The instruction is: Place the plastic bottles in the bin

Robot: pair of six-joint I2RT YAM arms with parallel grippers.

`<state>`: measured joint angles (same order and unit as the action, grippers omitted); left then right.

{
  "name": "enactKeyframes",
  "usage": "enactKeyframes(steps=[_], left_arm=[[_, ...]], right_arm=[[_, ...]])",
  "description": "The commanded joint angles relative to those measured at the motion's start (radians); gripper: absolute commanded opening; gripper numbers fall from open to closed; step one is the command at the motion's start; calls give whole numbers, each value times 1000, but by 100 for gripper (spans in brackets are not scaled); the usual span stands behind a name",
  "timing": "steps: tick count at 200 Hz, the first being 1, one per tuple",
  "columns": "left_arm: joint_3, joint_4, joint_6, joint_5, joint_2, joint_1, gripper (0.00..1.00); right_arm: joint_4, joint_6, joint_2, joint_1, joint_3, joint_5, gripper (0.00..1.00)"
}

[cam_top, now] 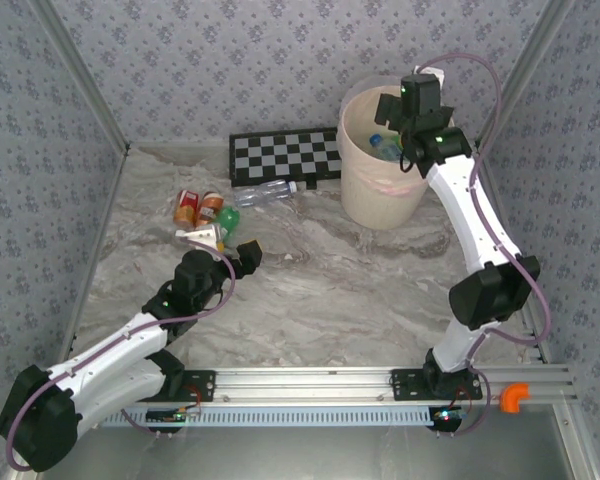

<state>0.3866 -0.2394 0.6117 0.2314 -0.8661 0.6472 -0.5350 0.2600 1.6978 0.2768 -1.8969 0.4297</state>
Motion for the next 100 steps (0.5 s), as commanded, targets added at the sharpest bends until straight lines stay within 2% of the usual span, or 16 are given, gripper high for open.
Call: enactKeyframes(steps=[1,100], left_arm=[[19,-33,-11,-4,-5,-2,100],[33,-26,-42,26,-57,-2,100]], right_arm=[[27,-23,-110,31,42,3,100],[151,-65,-408,267,448,-5,100]])
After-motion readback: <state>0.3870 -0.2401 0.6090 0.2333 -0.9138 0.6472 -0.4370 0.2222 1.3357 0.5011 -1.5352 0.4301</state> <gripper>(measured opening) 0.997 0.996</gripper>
